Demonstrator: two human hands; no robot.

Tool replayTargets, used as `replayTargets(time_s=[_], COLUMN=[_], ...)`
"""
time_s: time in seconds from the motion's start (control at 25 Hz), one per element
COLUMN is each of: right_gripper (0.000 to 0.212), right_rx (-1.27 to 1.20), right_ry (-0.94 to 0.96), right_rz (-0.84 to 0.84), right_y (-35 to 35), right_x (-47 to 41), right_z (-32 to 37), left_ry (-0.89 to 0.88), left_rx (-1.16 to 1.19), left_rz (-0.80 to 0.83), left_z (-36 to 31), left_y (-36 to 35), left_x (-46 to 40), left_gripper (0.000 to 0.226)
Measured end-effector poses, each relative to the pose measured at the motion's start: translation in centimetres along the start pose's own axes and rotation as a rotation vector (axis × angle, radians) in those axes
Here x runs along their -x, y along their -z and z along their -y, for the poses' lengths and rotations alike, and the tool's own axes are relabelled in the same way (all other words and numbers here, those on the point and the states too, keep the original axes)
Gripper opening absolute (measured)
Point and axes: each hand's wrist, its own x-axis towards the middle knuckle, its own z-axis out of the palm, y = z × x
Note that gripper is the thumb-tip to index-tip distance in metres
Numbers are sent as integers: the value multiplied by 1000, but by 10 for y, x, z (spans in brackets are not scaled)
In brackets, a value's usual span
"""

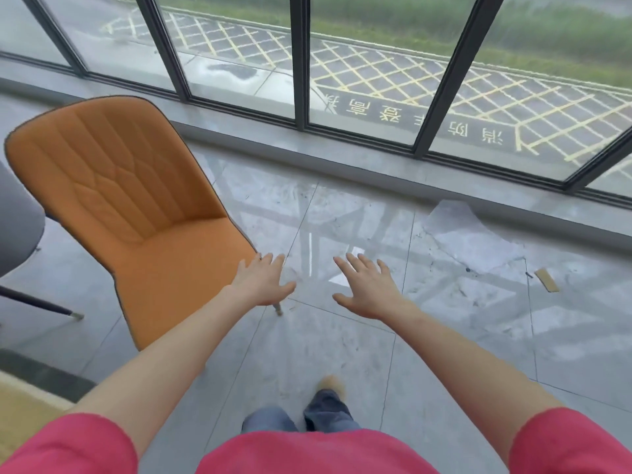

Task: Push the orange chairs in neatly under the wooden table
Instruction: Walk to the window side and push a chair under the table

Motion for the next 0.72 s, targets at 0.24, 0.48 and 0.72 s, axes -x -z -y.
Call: replayTargets(time_s=[0.24, 0.48, 0.72], right_gripper=[71, 71, 70], right_rx=[18, 48, 95], right_ry=[72, 124, 156], right_rz=[37, 73, 50], right_y=[34, 61, 124], right_x=[-68, -154, -276], right_z=[-36, -45, -42], left_ry=[63, 105, 154], left_rx=[53, 98, 157], left_rz=[24, 45, 9], left_z=[-10, 12, 56], left_y=[34, 63, 124], left_x=[-55, -127, -222], left_gripper=[67, 69, 69])
